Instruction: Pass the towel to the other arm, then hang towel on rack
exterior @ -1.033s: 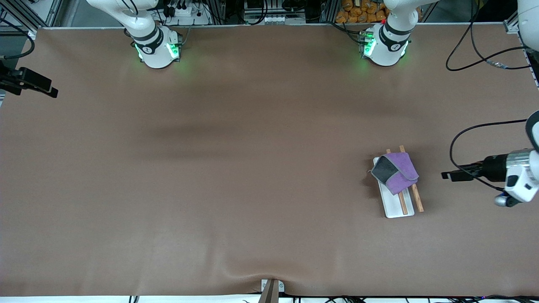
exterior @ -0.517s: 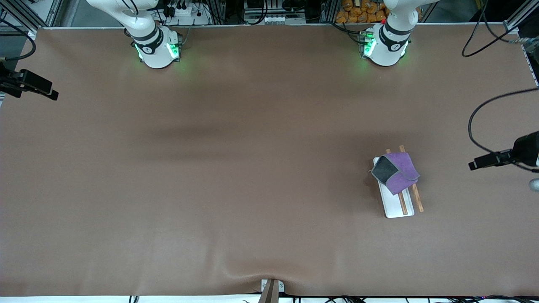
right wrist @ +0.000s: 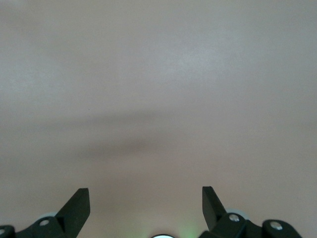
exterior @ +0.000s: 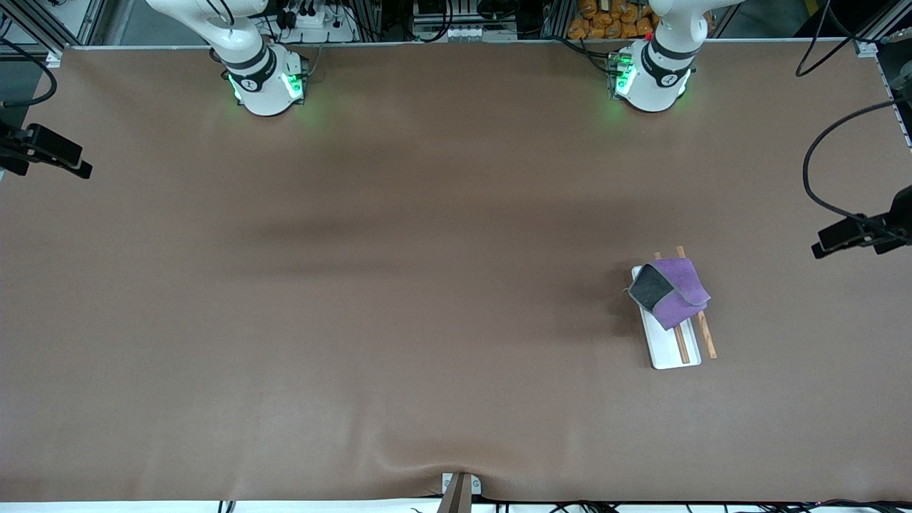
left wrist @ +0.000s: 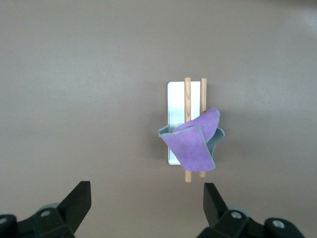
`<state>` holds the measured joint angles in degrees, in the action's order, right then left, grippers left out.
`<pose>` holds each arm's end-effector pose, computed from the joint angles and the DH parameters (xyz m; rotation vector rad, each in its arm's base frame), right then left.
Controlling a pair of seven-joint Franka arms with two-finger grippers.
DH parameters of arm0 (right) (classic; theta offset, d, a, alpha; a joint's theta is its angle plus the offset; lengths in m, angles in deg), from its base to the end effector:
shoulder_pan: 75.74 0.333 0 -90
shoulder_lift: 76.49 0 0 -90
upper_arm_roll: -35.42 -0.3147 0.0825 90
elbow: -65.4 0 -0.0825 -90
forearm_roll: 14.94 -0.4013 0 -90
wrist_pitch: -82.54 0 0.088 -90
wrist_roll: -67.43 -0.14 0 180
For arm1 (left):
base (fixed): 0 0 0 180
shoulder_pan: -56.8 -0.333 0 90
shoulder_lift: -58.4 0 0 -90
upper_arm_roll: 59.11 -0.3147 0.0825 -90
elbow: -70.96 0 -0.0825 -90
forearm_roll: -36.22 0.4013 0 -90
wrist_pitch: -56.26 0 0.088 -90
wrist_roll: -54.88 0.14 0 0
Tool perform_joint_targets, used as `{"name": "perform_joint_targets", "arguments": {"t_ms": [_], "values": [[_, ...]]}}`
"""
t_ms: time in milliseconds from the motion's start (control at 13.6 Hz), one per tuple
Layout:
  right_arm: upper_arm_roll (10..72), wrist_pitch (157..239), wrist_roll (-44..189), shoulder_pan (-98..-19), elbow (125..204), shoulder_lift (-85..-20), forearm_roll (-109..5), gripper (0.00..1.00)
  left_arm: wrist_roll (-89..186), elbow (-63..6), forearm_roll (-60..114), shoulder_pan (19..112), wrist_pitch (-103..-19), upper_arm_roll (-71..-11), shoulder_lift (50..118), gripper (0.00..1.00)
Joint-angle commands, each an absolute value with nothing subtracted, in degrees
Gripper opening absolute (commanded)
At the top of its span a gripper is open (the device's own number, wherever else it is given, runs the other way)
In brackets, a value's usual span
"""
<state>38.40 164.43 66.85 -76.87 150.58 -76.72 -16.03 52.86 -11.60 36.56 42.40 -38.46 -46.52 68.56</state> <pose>0.5529 -0.0369 0.6211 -3.1173 0.1242 0.0824 0.6327 0.0315 0.5572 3.1065 0.1096 0.0608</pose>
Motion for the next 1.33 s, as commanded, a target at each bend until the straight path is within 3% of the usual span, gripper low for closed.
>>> {"name": "perform_joint_targets", "arguments": {"t_ms": [0, 295, 590, 886, 1255], "values": [[38.32, 165.42, 66.21, -77.67, 151.54, -77.55, -15.47, 1.00, 52.86, -12.10, 37.89, 41.95, -34.80, -45.58, 65.62, 1.00], [38.32, 167.61, 61.47, -77.77, 151.63, -77.55, -15.47, 1.00, 52.77, -12.53, 37.89, 42.03, -34.27, -44.96, 63.42, 1.00], [38.32, 167.53, 60.84, -77.68, 151.28, -77.46, -15.12, 1.00, 49.97, -19.21, 37.01, 44.48, -35.85, -46.18, 58.76, 1.00], [37.96, 167.53, 58.82, -75.48, 151.10, -76.85, -10.47, 1.00, 46.01, -25.62, 37.01, 55.72, -37.60, -56.18, 54.72, 1.00], [38.05, 167.62, 58.91, -76.10, 151.01, -76.14, -11.25, 1.00, 37.48, -28.70, 37.36, 60.84, -37.60, -57.08, 52.08, 1.00]]}}
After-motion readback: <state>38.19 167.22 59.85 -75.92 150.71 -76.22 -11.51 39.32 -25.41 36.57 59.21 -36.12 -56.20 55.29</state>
